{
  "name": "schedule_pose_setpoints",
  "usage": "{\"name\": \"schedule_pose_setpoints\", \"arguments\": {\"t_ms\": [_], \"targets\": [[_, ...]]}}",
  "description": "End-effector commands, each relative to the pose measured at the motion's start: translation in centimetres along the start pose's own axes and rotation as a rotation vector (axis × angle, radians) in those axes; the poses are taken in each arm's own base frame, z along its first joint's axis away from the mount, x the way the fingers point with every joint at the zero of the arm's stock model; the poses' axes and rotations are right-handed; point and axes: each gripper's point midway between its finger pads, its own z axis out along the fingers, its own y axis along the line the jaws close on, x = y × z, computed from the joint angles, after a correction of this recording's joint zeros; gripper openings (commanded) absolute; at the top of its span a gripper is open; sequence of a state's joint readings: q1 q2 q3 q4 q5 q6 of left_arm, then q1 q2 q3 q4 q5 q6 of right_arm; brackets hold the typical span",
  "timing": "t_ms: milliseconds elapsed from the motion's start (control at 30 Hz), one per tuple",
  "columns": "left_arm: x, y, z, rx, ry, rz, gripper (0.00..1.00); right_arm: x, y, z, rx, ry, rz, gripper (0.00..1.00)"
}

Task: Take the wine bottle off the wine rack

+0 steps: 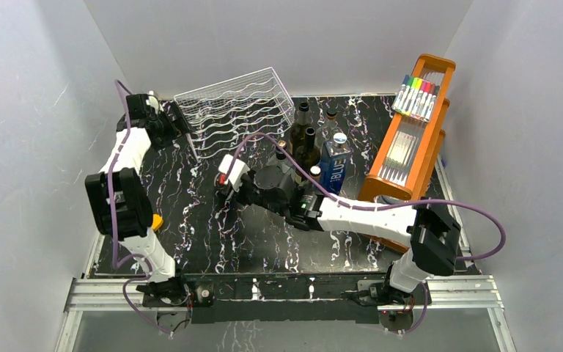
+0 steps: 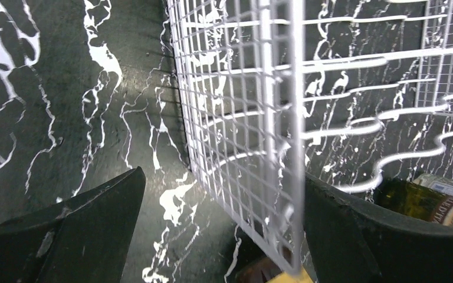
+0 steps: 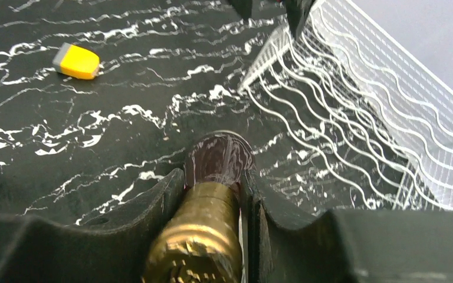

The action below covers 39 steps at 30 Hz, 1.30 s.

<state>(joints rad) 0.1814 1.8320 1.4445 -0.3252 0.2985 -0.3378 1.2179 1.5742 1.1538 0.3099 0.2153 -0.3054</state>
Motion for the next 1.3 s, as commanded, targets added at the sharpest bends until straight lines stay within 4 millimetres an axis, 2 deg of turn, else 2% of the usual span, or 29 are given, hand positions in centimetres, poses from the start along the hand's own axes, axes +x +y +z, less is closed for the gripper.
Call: {"name": "schedule_pose_setpoints", "arguments": {"t_ms": [0,167,300,367,433,533,733,1000,1267], "targets": [[-3.4,-2.5,-7.0,0.017,-0.167,0.072,0.98,-7.1,-4.5,-2.5,0.160,-0.075,0.130,0.00],[-4.0,-4.1,-11.6,0.036,-0.244,0.120,0.98,-9.2,-5.0,-2.6,0.155,-0.068,0.163,0.00],[-3.3,-5.3,-13.7,0.085,-0.263,0.130,0.98,-11.1,-5.1,-2.9,0.131,-0.089,0.186,0.00],[-2.7,-5.7,-14.3,0.107,-0.261,0.125,0.98,-11.4,-5.1,-3.0,0.128,-0.097,0.196,0.00],[-1.9,-6.0,-14.3,0.134,-0.245,0.116,0.98,-11.0,-5.2,-2.9,0.140,-0.074,0.193,0.00],[-1.2,-7.4,-15.6,0.204,-0.246,0.128,0.98,-10.6,-5.8,-2.9,0.178,-0.052,0.199,0.00],[0.1,-9.0,-16.9,0.298,-0.231,0.147,0.98,-9.6,-8.7,-3.3,0.350,0.018,0.197,0.00],[1.4,-11.5,-18.5,0.398,-0.227,0.225,0.98,-7.8,-10.4,-2.9,0.418,0.102,0.268,0.00],[1.9,-14.0,-19.5,0.432,-0.228,0.308,0.98,-6.9,-11.0,-3.6,0.425,0.129,0.299,0.27]]}}
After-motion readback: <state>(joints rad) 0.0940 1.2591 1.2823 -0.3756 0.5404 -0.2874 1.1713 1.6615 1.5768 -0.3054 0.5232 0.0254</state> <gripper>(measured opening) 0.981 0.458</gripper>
